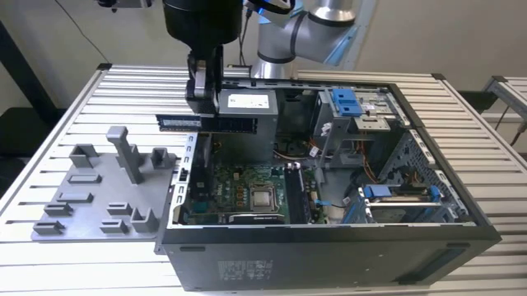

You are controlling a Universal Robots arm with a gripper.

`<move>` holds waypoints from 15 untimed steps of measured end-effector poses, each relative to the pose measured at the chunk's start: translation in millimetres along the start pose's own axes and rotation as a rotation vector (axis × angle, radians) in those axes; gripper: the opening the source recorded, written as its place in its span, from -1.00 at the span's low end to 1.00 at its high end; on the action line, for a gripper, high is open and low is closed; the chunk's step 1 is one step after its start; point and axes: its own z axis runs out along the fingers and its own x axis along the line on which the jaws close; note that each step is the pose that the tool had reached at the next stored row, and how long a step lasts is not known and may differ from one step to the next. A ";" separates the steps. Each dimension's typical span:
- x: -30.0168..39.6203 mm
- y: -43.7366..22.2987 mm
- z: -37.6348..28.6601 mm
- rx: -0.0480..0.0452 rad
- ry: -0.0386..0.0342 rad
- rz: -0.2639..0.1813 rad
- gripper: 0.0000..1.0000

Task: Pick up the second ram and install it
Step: 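Pick up the second ram and move it above second insertion slot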

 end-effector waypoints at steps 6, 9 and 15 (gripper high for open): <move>-0.4 -12.1 -0.4 0.0000 0.0000 0.000 -0.72; -0.5 -17.8 -0.6 0.0000 0.0000 0.000 -0.72; -0.8 -29.2 -0.9 0.0001 0.0000 0.000 -0.72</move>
